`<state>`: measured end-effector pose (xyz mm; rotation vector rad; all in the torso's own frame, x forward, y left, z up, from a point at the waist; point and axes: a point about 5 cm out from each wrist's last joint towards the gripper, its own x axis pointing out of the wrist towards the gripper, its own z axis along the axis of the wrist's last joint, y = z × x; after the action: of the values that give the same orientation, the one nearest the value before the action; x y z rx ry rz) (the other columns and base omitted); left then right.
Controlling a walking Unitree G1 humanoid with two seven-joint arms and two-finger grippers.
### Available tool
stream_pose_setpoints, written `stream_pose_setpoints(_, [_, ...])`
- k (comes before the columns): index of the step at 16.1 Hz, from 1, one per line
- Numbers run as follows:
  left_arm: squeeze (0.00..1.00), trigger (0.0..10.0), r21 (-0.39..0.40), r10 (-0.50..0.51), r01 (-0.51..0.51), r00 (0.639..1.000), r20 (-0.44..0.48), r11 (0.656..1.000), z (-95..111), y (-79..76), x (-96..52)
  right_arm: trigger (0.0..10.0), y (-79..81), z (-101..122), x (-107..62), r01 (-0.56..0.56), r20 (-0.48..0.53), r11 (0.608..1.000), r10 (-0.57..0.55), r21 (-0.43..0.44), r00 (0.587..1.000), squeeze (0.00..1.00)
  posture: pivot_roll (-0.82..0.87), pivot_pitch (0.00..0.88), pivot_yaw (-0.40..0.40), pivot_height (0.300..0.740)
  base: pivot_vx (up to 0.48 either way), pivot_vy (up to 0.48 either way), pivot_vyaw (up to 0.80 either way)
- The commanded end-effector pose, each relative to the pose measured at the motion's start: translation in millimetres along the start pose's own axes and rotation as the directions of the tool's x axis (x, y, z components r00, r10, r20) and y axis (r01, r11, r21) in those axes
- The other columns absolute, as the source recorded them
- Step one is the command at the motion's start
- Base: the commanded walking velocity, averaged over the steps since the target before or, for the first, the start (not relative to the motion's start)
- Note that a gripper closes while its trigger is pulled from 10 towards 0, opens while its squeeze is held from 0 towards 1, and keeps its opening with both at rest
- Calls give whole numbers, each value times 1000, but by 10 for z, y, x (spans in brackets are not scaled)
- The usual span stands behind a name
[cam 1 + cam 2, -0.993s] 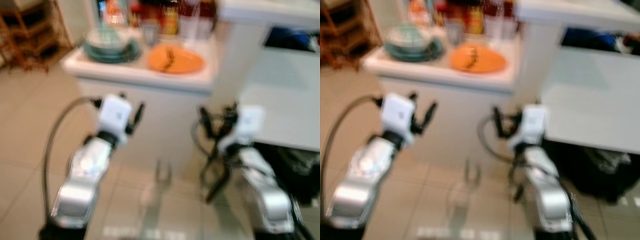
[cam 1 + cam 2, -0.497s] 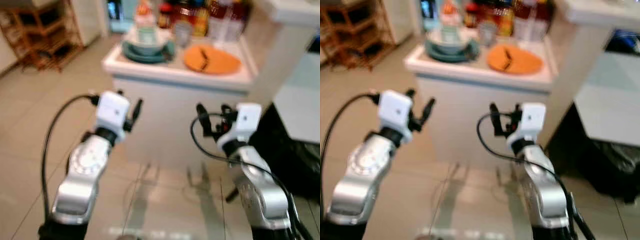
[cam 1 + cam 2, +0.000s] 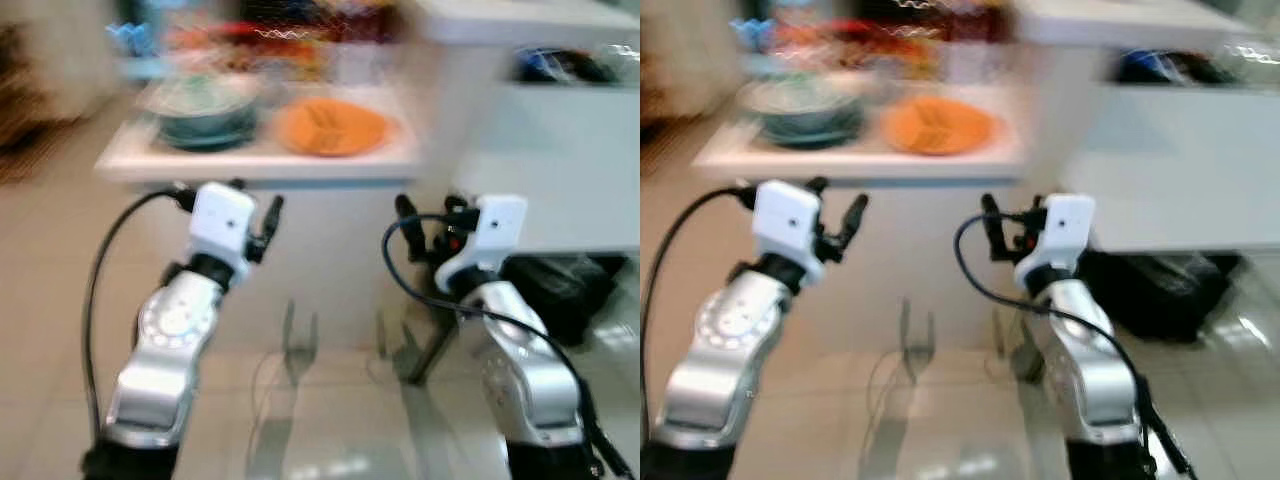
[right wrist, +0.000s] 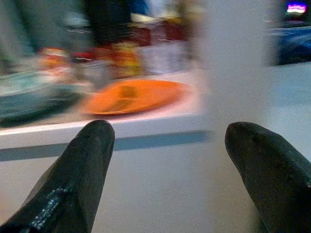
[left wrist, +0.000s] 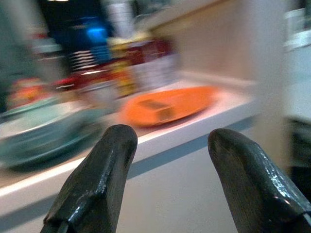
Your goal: Setting the table
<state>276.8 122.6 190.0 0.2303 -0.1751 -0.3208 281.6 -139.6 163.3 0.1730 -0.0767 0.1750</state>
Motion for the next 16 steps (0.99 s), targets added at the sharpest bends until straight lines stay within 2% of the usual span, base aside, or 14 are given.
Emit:
stream_pose_setpoints(1, [0, 10000, 11, 14, -14, 1000, -9, 1000, -18, 45, -28, 10000, 26, 7, 35, -8, -8, 1000, 8, -4, 1000, 0, 122, 0, -19, 740, 480, 0, 0])
stream_pose_setpoints(6, [0, 10000, 18, 37, -37, 999, -14, 999, -23, 94, -37, 10000, 119, -1, 62, -96, -21, 995, 96, 0, 995, 0, 129, 0, -30, 740, 476, 0, 0])
stream_pose_setpoints(9, [0, 10000, 20, 40, -40, 999, -14, 999, -23, 100, -37, 10000, 150, -5, 69, -118, -30, 992, 117, -39, 993, 0, 129, 0, -31, 740, 450, 0, 0])
stream_pose_setpoints(12, [0, 10000, 20, 40, -40, 999, -14, 999, -23, 103, -34, 10000, 136, -14, 61, -111, -32, 994, 111, -15, 993, 0, 128, 0, -30, 740, 424, 0, 0])
stream_pose_setpoints(15, [0, 10000, 11, -8, 8, 1000, 9, 1000, 10, 40, -44, 10000, 124, -30, 21, -114, -52, 993, 115, 14, 992, 0, 128, 0, -30, 740, 0, 0, 0])
stream_pose_setpoints(16, [0, 10000, 16, -31, 31, 999, 20, 999, 21, 17, -49, 10000, 128, -28, 10, -117, -47, 992, 119, 38, 992, 459, 127, 0, -28, 740, 0, 0, 0])
